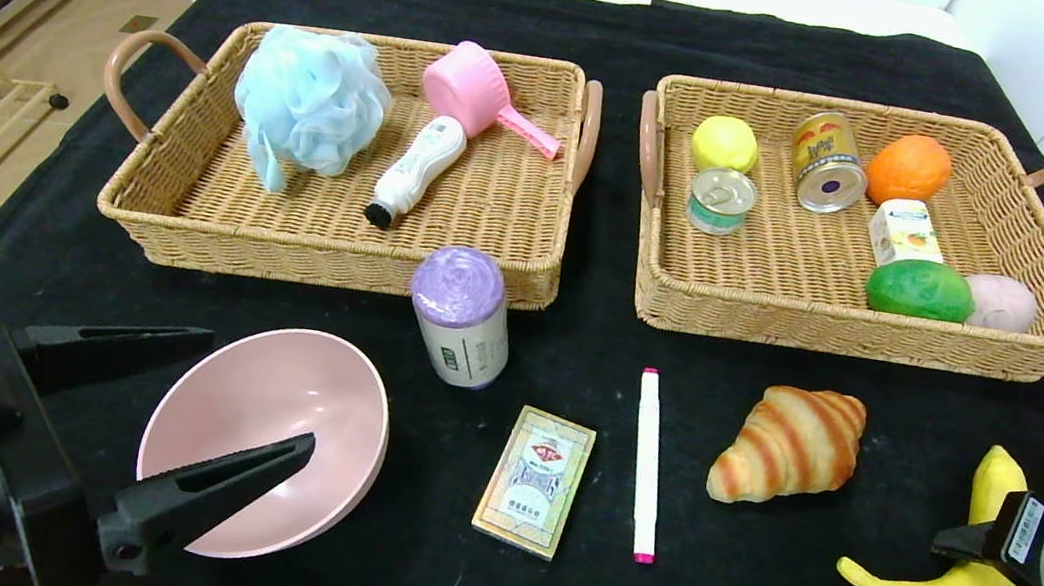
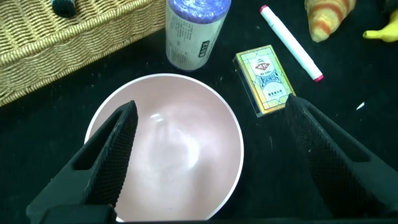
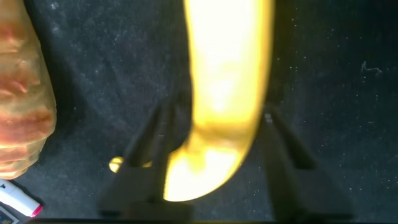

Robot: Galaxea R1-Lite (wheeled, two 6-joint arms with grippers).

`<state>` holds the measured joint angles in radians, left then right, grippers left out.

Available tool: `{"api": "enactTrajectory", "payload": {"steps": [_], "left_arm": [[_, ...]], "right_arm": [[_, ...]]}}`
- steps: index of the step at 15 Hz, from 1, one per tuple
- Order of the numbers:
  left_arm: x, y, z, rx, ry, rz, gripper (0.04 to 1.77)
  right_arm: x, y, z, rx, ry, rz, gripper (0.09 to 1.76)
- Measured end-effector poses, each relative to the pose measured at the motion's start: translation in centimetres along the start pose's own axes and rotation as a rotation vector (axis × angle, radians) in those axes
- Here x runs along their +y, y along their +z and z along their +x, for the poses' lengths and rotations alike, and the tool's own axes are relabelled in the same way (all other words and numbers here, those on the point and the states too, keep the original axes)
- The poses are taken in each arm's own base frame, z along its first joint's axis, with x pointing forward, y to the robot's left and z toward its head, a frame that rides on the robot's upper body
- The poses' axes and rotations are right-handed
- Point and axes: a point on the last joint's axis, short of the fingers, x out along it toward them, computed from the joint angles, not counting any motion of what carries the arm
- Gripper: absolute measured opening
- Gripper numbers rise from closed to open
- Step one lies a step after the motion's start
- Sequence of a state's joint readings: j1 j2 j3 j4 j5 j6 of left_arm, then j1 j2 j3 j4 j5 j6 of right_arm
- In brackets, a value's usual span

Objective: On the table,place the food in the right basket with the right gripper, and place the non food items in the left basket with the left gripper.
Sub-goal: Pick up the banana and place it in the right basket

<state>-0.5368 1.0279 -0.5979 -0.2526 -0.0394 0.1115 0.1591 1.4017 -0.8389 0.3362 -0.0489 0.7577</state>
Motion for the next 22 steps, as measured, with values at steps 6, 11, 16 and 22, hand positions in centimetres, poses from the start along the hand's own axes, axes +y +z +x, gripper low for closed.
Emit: {"api": "enactTrajectory", "payload": {"steps": [6, 11, 16, 22], "left_arm": [[0.0, -0.2, 0.0, 0.004, 0.001, 0.002, 1.72], [0.0, -0.2, 0.0, 0.006, 0.000, 0.004, 1.72], [0.0, -0.2, 0.0, 0.007, 0.002, 0.006, 1.72], [0.0, -0.3, 0.1, 0.012, 0.013, 0.010, 1.72]], "right_arm": [[-0.1, -0.1, 0.6, 0.013, -0.019, -0.002, 0.66], [-0.2, -0.2, 0.8, 0.020, -0.025, -0.003, 0.66], [-0.1, -0.5, 0.1, 0.023, 0.008, -0.014, 0.66], [0.4, 0.0, -2.2, -0.041, 0.074, -0.022, 0.66]]}}
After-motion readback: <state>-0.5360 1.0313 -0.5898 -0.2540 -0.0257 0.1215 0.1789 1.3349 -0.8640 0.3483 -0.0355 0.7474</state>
